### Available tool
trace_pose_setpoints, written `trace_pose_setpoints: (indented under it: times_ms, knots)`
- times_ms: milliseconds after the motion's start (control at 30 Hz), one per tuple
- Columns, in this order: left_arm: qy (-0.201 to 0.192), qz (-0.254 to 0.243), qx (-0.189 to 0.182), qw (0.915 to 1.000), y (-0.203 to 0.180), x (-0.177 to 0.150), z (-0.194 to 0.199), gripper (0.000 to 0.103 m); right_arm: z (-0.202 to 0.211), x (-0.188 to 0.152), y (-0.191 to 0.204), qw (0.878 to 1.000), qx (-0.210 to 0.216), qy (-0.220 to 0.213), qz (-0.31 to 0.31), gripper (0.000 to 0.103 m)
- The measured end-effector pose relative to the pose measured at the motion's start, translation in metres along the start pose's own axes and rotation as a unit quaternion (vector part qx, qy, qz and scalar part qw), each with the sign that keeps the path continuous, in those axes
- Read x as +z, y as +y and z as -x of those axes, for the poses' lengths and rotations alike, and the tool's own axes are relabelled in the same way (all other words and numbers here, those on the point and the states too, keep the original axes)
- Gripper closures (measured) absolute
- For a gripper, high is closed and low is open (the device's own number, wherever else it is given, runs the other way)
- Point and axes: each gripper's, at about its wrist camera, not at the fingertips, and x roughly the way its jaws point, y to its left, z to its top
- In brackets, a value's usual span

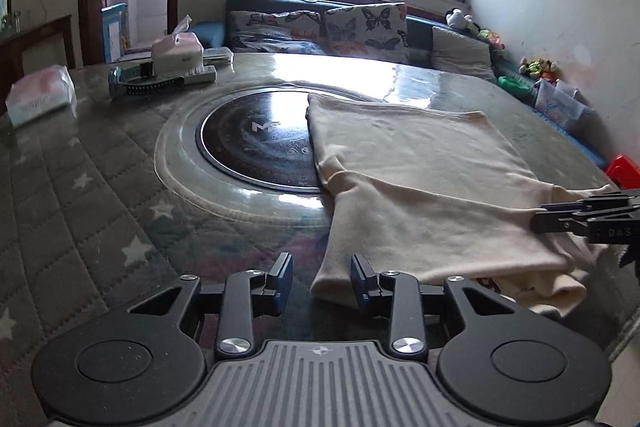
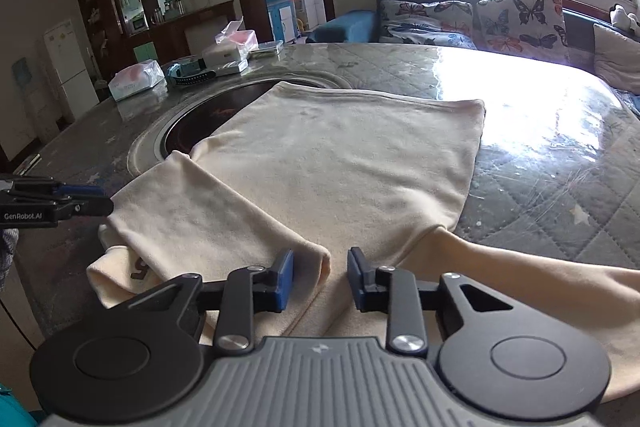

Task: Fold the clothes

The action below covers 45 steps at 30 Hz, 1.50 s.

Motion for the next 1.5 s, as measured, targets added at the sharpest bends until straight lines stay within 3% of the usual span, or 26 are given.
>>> trace_pose_setpoints:
  times_ms: [100,300,367,533,733,1000,1233,1267,1500]
  knots:
    - [-0.004,-0.013,-0.02,0.9997,0.0,-0.006,0.006,0.064,-0.001,0.002,0.001,1.0,0.002,0.005,-0.001,0.089]
    - [-0.008,-0.024,-0.009,0.9996,0.003,-0.013,0.001,0.068,-0.002,0.004,0.0,1.0,0.008,0.014,-0.011,0.087]
    - [-0.014,-0.024,-0.013,0.9995,0.004,-0.012,0.0,0.073,-0.002,0.004,0.0,1.0,0.008,0.016,-0.01,0.087]
    - [-0.034,-0.041,0.006,0.9986,-0.003,-0.013,-0.003,0.1,0.001,0.01,0.012,1.0,-0.006,0.014,0.027,0.096]
    - [-0.062,-0.066,0.056,0.9943,-0.013,-0.016,0.014,0.101,0.022,0.034,0.019,0.997,-0.026,-0.035,0.06,0.097]
    - [-0.044,-0.074,0.065,0.9941,-0.008,-0.016,0.015,0.096,-0.007,0.023,0.007,0.997,-0.054,-0.005,0.052,0.094]
    - [-0.044,-0.07,0.053,0.9951,-0.007,-0.003,0.014,0.096,0.019,0.016,0.0,0.999,-0.025,-0.018,0.036,0.087]
    - [-0.046,-0.068,0.049,0.9954,-0.007,0.001,0.014,0.096,0.021,0.013,-0.002,0.999,-0.013,-0.014,0.028,0.082]
    - [-0.059,-0.063,0.018,0.9961,-0.013,0.025,0.009,0.096,0.015,-0.005,0.002,0.999,0.042,0.006,0.032,0.077]
